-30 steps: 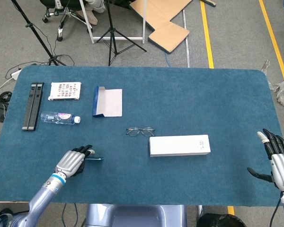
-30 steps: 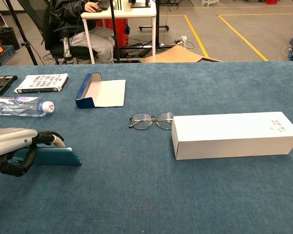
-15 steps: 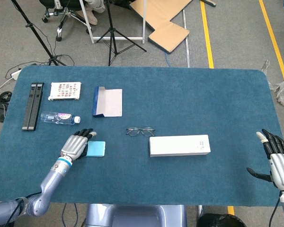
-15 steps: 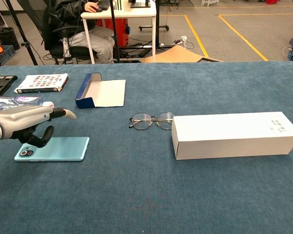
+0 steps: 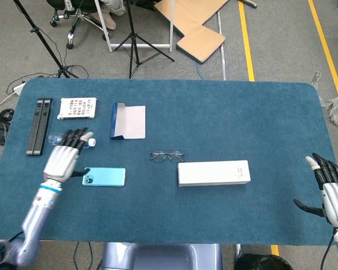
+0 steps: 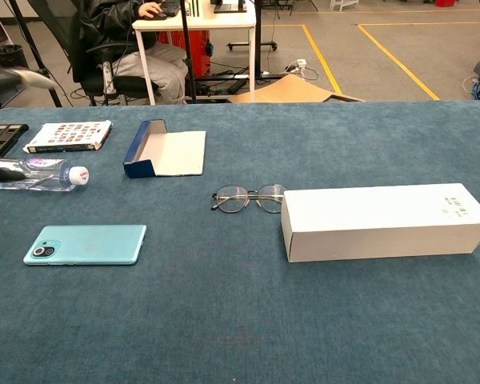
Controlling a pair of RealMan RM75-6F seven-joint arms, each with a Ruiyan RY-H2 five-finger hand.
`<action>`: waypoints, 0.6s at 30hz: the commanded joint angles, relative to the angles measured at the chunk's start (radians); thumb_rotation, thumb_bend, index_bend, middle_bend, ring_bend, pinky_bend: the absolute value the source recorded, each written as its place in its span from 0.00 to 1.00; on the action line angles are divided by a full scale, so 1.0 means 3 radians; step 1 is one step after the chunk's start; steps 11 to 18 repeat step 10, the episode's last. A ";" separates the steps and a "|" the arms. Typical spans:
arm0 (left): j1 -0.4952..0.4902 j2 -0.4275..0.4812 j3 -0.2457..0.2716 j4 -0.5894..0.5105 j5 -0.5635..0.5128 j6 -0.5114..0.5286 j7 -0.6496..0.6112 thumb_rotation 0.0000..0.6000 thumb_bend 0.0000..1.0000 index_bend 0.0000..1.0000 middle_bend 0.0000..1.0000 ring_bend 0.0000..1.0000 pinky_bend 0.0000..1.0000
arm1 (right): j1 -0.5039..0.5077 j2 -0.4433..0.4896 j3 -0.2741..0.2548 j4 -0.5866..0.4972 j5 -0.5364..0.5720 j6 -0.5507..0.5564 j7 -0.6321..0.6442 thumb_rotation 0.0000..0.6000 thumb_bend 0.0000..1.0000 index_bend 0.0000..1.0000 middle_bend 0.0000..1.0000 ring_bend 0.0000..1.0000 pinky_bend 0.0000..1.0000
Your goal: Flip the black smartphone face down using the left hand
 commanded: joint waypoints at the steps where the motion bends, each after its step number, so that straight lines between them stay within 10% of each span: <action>1: 0.0341 0.0321 0.0189 -0.0207 0.0244 0.0384 0.0006 1.00 0.05 0.00 0.00 0.00 0.00 | 0.0000 -0.0014 0.0007 0.0016 -0.0017 0.0025 -0.0014 1.00 0.00 0.03 0.00 0.00 0.00; 18: 0.0833 0.0629 0.0447 -0.0238 0.0446 0.0831 -0.0329 1.00 0.05 0.00 0.00 0.00 0.00 | -0.0024 -0.0028 0.0013 0.0033 -0.0075 0.0123 -0.0010 1.00 0.00 0.02 0.00 0.00 0.00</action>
